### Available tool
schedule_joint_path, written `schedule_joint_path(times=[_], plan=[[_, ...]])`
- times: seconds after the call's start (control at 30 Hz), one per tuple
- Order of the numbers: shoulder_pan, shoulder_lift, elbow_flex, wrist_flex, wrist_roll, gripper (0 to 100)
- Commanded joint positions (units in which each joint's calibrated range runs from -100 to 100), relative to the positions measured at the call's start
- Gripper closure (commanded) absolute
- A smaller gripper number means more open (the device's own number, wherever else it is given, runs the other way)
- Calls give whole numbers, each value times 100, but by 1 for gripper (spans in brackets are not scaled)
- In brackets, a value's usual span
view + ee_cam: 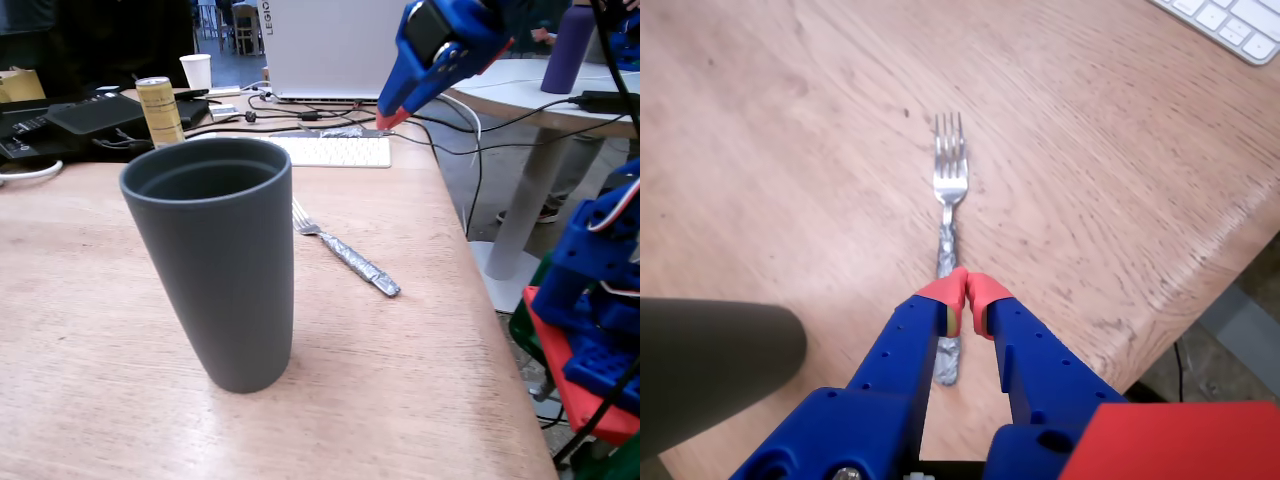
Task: Grab the fork and place it in gray glass
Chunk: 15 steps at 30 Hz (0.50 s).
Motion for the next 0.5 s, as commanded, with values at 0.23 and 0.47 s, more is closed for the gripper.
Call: schedule_joint_path(times=[0.23,0.47], plan=[[-191,-13,530,-86,10,100],[-225,244,530,-94,0,100]])
